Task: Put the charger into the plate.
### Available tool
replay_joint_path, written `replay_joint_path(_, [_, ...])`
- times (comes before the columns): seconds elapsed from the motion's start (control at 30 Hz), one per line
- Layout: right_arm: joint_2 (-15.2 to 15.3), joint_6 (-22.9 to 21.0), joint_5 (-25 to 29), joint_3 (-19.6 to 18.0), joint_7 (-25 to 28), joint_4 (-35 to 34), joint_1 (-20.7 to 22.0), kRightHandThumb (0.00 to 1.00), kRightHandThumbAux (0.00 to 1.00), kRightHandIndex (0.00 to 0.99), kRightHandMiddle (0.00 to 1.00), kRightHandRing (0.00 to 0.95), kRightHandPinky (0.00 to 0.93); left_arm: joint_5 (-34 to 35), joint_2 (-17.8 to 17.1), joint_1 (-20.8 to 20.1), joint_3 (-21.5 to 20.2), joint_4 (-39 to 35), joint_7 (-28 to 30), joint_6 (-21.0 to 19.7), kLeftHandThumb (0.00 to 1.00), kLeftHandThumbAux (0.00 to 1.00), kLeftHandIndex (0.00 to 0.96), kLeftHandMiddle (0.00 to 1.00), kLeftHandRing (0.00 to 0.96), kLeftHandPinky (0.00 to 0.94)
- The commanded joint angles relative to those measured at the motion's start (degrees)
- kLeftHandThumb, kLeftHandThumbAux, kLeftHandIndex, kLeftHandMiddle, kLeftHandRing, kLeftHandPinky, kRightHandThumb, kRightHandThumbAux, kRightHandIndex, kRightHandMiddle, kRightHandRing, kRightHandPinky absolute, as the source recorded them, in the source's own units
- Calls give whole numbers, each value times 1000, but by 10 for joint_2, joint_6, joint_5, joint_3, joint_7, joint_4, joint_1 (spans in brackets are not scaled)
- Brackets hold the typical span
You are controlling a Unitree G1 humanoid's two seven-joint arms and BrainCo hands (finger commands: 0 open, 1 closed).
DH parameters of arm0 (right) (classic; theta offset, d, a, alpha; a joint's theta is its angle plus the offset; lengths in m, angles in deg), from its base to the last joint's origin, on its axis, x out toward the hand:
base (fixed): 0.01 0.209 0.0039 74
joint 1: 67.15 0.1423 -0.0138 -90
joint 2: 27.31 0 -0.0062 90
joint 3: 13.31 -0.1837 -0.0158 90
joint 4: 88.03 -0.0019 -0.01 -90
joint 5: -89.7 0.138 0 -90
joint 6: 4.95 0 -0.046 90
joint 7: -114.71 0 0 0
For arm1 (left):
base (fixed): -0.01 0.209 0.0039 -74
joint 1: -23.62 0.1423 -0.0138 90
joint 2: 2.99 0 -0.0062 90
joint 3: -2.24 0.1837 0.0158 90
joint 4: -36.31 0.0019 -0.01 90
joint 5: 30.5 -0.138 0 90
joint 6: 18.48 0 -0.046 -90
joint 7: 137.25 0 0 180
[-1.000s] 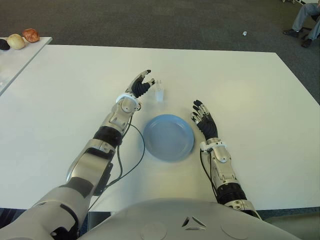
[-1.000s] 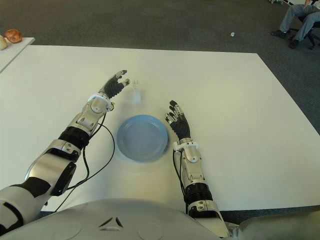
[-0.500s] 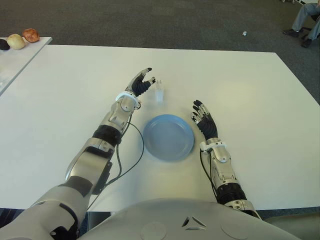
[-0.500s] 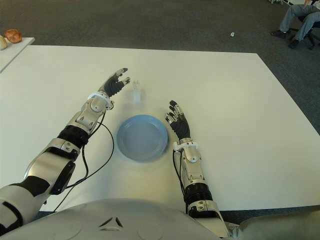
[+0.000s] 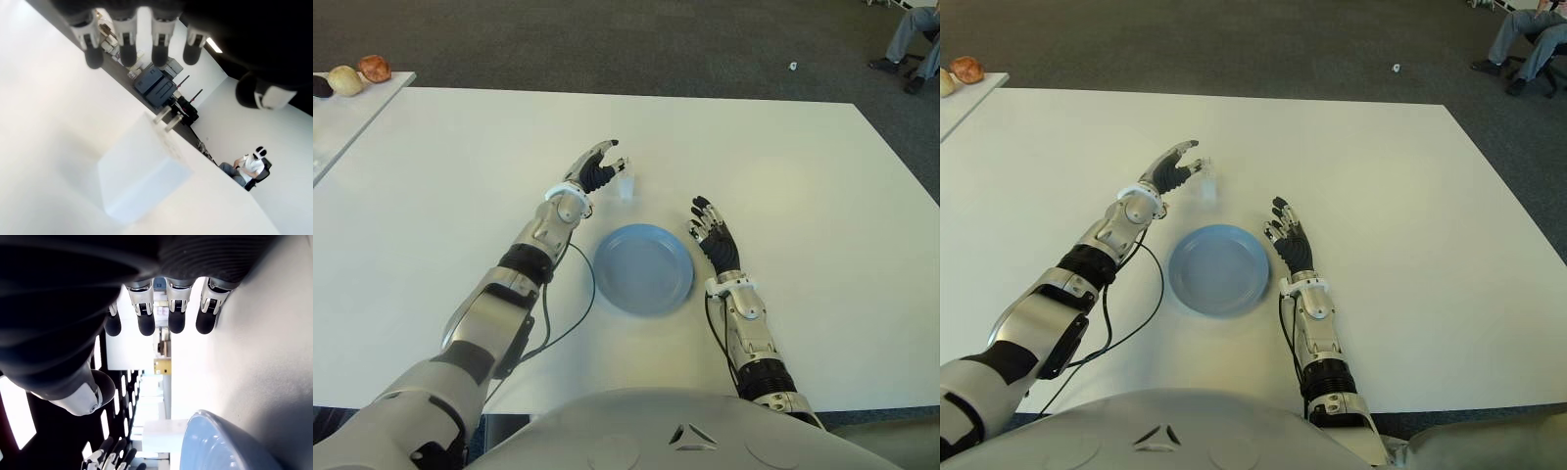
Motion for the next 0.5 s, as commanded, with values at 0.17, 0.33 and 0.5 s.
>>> replay_joint_path(0.17, [-1, -31, 1, -4, 2, 20, -26, 0, 669, 0, 0, 0, 0, -55, 2, -43, 49, 70, -61, 74, 286, 277, 0, 0, 0, 90])
replay_joint_path(0.33, [0, -32, 1, -5, 4, 18, -29, 0, 677, 0, 0, 0, 0, -75, -1, -60, 71, 95, -72, 107, 273, 321, 0, 0, 0, 104])
replay_joint_path(0.5, [0, -35, 2, -6, 5, 13, -32, 0, 674, 0, 0, 0, 0, -99, -7, -77, 96, 116, -71, 133, 227, 398, 0, 0, 0, 92])
